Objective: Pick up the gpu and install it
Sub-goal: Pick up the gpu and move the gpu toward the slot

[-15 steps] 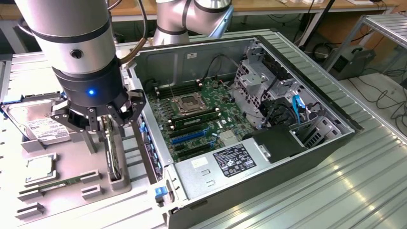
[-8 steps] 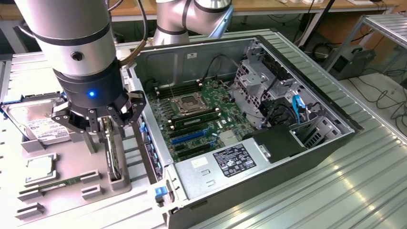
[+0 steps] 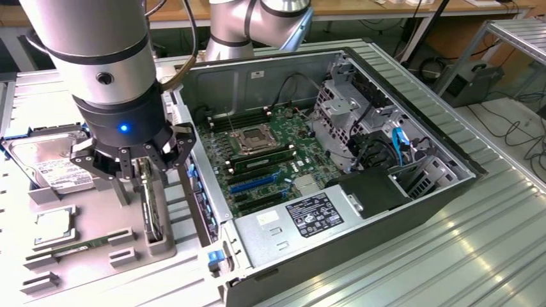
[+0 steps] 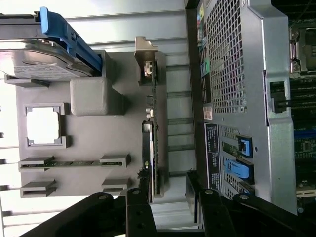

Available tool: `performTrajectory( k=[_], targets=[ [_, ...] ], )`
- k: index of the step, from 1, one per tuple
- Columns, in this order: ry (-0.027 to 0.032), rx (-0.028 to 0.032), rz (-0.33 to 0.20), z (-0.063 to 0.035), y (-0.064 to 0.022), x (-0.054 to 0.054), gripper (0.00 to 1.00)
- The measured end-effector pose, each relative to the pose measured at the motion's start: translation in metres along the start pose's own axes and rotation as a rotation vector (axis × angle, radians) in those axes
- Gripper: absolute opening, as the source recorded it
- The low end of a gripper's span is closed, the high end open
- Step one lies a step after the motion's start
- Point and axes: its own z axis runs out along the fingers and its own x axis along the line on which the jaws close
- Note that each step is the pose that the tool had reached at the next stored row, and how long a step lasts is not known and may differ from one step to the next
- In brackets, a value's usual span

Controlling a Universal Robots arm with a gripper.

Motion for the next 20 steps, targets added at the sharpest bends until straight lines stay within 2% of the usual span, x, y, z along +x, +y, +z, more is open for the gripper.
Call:
performTrajectory(
  k=[11, 20],
  targets=[
    [-0.0001, 0.0008, 0.000, 0.0036, 0.0003, 0.0017, 0.42],
    [-0.0002, 0.0029, 0.000, 0.0085, 0.0040, 0.0043, 0.42]
  ],
)
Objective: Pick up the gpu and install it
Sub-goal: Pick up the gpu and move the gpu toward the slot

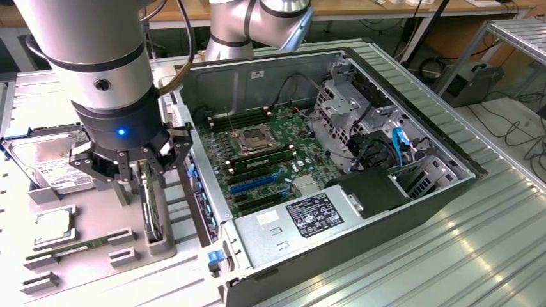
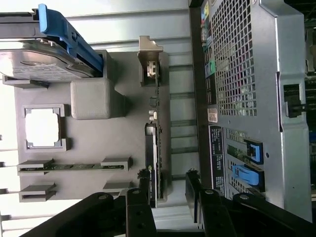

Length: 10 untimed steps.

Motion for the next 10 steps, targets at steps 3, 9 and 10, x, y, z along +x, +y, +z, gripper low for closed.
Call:
performTrajectory(
  k=[3, 9, 10],
  targets=[
    [-0.0002, 0.0002, 0.000, 0.0022, 0.0017, 0.001, 0.42],
    [-0.0001, 0.0015, 0.000, 0.0098, 0.0048, 0.002, 0.42],
    [-0.0002, 0.0015, 0.000, 0.0109, 0.0053, 0.002, 0.42]
  ],
)
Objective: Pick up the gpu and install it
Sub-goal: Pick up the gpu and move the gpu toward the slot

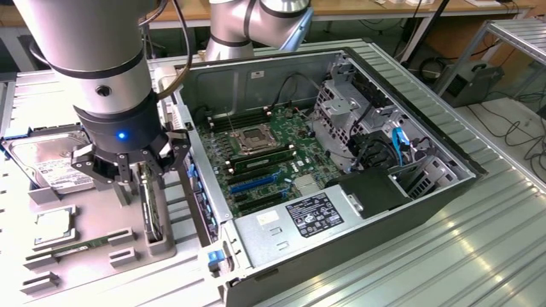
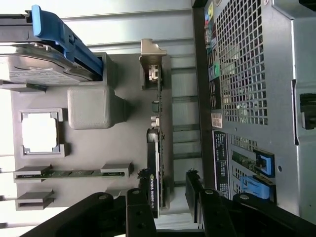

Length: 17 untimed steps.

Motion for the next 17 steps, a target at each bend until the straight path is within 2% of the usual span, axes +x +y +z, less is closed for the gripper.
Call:
performTrajectory(
  k=[17],
  targets=[
    [-0.0002, 0.0043, 0.000, 0.0246, 0.0091, 0.010, 0.42]
  ],
)
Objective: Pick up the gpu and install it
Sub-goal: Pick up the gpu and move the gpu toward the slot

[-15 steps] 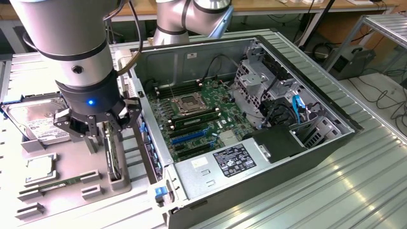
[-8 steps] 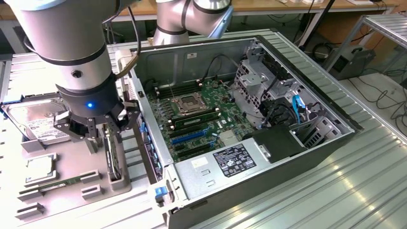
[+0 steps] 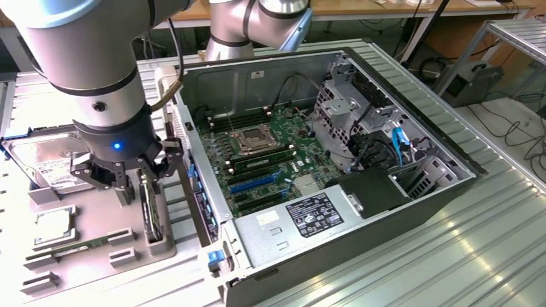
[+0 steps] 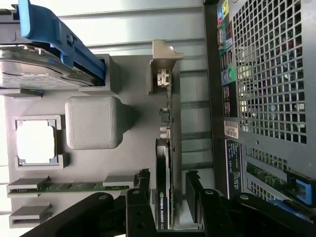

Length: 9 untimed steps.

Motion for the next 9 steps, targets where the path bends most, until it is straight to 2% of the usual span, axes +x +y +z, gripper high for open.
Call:
performTrajectory(
  k=[9],
  targets=[
    [-0.0001, 0.0013, 0.000, 0.0151, 0.0096, 0.003, 0.42]
  ],
)
